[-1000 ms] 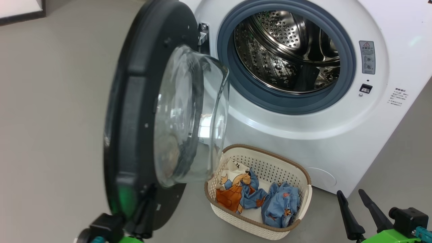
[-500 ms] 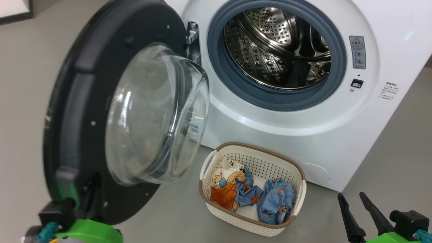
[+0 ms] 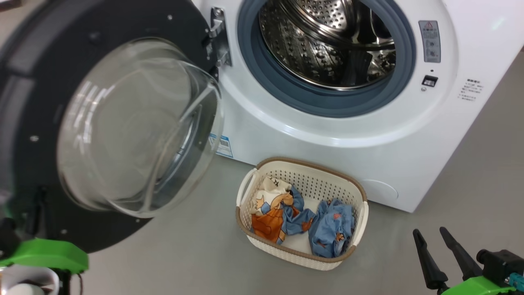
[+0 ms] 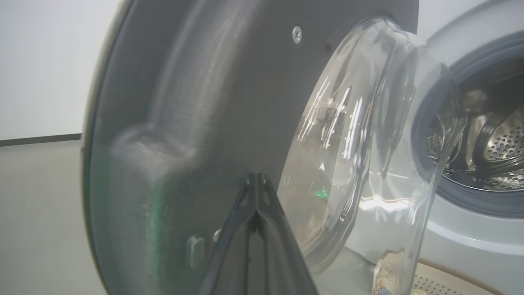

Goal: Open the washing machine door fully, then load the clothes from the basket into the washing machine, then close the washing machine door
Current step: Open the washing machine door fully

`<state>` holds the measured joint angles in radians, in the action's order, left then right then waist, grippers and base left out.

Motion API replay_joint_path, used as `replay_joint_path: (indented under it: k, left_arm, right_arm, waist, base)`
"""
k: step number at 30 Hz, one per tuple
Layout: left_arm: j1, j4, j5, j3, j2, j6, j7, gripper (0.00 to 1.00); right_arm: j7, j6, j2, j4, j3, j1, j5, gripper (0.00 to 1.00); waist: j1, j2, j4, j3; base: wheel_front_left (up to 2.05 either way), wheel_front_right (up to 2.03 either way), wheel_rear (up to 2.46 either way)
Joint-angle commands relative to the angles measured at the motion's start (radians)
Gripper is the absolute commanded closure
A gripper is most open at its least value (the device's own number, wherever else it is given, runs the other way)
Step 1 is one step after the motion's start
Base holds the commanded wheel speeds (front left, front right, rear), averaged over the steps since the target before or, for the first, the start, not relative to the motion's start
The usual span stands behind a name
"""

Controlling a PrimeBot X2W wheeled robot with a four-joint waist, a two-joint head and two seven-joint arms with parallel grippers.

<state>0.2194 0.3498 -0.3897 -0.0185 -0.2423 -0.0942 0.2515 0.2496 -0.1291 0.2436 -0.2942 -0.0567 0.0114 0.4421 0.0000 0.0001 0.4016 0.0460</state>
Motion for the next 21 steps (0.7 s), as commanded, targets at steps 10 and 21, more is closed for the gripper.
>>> replay_joint_path:
  k: [10,21]
  left_arm:
    - [0.150,0.097,0.065,-0.201,-0.055,0.031,0.010,1.00]
    - [0.268,0.213,0.150,-0.360,-0.075,0.067,0.010,1.00]
  right_arm:
    - [0.012,-0.002,0.047,0.029,-0.039,-0.072,0.002,0.00]
    - [0.012,-0.002,0.066,0.035,-0.052,-0.127,0.002,0.00]
  waist:
    - [0.0000,-0.0001,-0.050,0.077]
    - [0.0000,-0.0001,-0.092,0.151]
  base:
    - [0.00,0.00,0.00]
    - [0.00,0.00,0.00]
